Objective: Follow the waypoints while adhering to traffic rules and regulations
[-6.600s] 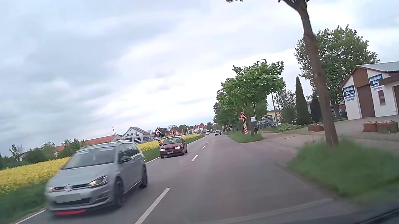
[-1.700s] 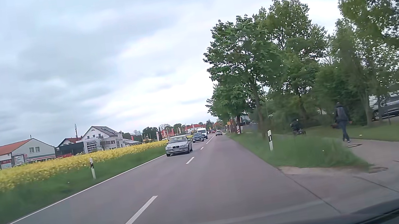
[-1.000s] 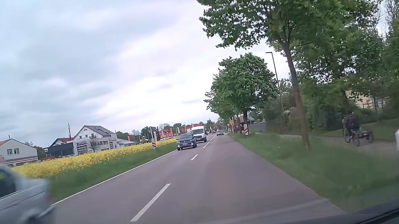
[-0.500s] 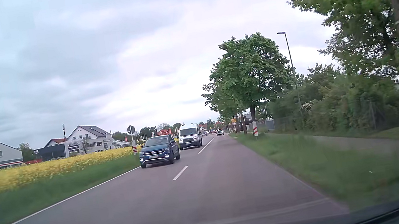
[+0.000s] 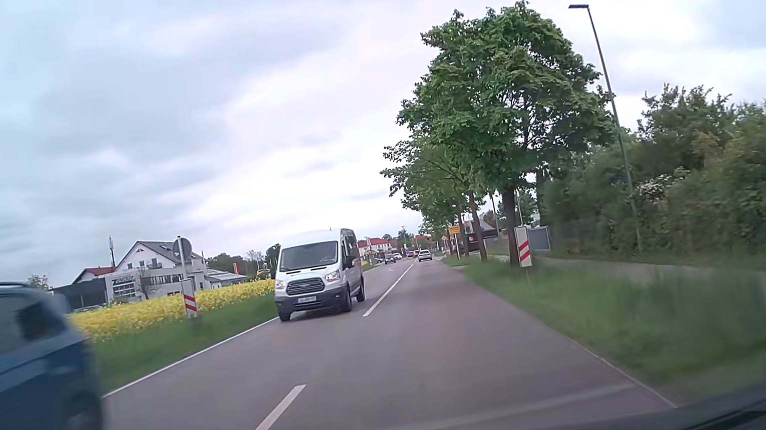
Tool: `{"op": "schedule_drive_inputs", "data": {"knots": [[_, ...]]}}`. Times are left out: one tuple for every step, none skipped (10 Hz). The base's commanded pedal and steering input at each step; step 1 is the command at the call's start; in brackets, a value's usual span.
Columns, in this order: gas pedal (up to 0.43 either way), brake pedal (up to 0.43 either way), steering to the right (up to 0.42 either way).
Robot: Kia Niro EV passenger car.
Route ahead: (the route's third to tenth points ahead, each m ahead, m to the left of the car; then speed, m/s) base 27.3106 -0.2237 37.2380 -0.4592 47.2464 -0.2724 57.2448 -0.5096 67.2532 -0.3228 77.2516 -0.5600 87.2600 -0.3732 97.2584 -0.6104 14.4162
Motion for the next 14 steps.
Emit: {"op": "schedule_drive_inputs", "data": {"knots": [[0.138, 0.000, -0.002], [0.138, 0.000, -0.001], [0.138, 0.000, -0.002], [0.138, 0.000, -0.002], [0.138, 0.000, -0.001], [0.138, 0.000, 0.002], [0.138, 0.000, 0.004], [0.138, 0.000, 0.003], [0.138, 0.000, 0.003], [0.138, 0.000, 0.003], [0.138, 0.000, 0.003], [0.130, 0.000, 0.003], [0.130, 0.000, 0.003], [0.118, 0.000, 0.003]]}}
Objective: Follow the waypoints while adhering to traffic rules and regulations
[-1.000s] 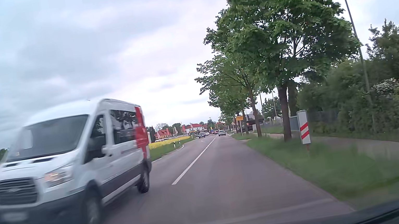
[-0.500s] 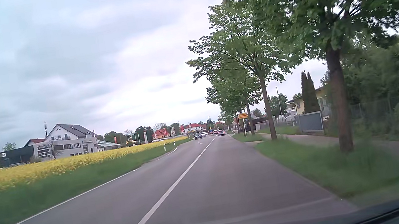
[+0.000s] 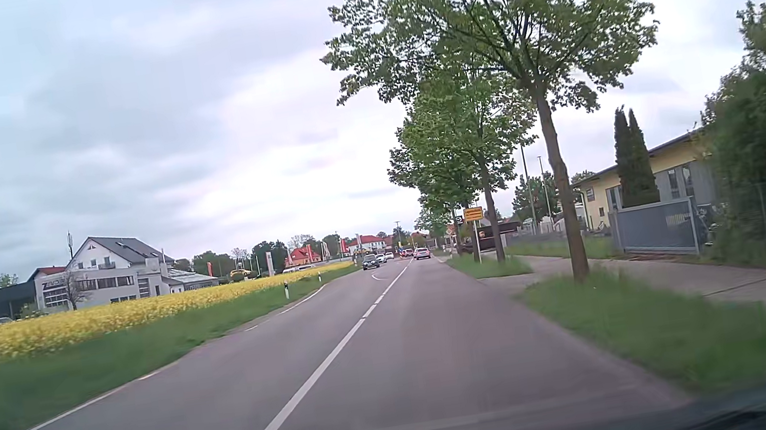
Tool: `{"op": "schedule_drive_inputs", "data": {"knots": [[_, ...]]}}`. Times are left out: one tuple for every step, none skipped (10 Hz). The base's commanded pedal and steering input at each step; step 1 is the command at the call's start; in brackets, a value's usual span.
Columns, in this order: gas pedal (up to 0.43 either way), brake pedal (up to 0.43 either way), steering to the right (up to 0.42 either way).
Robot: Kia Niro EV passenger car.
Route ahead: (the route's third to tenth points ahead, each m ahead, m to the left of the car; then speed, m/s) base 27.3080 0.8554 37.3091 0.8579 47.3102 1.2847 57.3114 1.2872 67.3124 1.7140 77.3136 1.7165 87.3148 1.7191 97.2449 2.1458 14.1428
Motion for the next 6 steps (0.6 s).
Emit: {"op": "schedule_drive_inputs", "data": {"knots": [[0.118, 0.000, 0.003], [0.110, 0.000, 0.003], [0.110, 0.000, 0.003], [0.110, 0.000, 0.002], [0.098, 0.000, 0.002], [0.098, 0.000, 0.003]]}}
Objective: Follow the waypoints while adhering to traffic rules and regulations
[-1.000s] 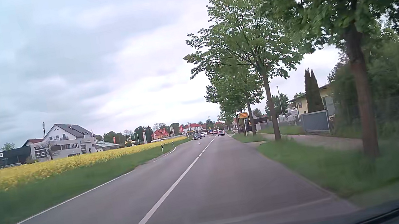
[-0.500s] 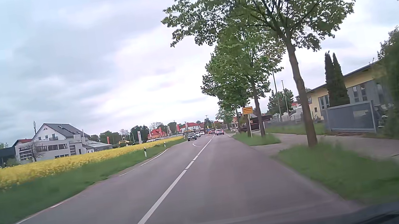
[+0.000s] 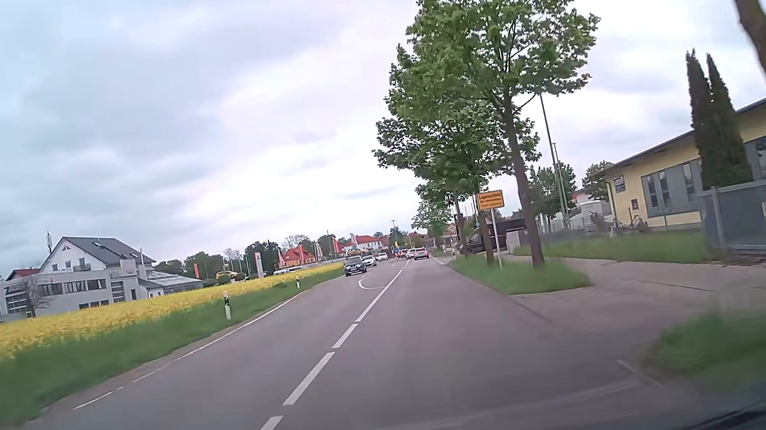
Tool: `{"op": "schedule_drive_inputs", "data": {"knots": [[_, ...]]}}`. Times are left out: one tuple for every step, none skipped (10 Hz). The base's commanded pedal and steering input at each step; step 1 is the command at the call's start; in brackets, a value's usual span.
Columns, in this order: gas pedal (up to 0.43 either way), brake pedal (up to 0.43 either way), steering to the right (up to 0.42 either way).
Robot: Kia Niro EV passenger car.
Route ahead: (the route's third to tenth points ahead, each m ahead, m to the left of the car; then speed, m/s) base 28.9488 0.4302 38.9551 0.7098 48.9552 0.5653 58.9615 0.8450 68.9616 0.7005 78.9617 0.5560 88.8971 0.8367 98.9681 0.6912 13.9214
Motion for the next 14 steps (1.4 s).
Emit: {"op": "schedule_drive_inputs", "data": {"knots": [[0.098, 0.000, 0.002], [0.098, 0.000, 0.002], [0.098, 0.000, 0.002], [0.098, 0.000, 0.002], [0.098, 0.000, 0.002], [0.098, 0.000, 0.002], [0.098, 0.000, 0.001], [0.098, 0.000, -0.002], [0.098, 0.000, -0.004], [0.098, 0.000, -0.003], [0.098, 0.000, -0.004], [0.098, 0.000, -0.003], [0.110, 0.000, -0.003], [0.130, 0.000, -0.003]]}}
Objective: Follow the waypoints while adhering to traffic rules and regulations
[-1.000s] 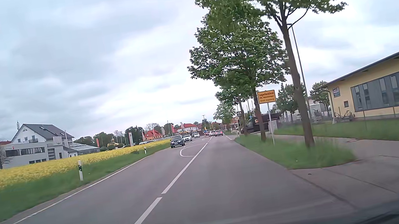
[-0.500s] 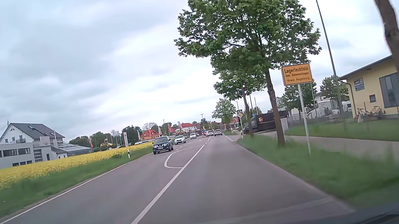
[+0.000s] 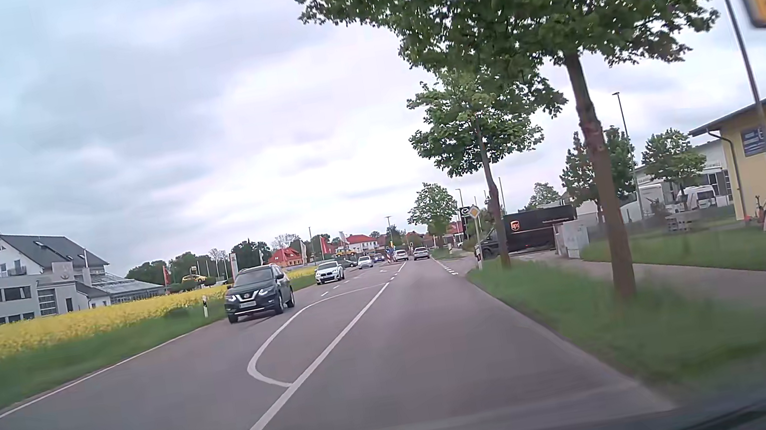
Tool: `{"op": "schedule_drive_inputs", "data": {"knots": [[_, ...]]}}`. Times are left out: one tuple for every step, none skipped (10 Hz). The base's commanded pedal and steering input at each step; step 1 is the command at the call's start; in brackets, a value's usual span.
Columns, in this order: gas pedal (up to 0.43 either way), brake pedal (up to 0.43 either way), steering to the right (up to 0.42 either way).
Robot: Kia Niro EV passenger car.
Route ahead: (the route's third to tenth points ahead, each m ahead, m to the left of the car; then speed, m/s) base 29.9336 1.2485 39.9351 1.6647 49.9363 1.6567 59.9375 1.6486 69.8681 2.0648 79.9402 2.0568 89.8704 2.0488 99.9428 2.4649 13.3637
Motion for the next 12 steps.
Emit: {"op": "schedule_drive_inputs", "data": {"knots": [[0.138, 0.000, -0.003], [0.138, 0.000, -0.003], [0.138, 0.000, -0.003], [0.138, 0.000, -0.003], [0.138, 0.000, -0.003], [0.138, 0.000, -0.003], [0.138, 0.000, -0.003], [0.138, 0.000, -0.002], [0.130, 0.000, -0.002], [0.130, 0.000, -0.002], [0.130, 0.000, -0.002], [0.118, 0.000, -0.001]]}}
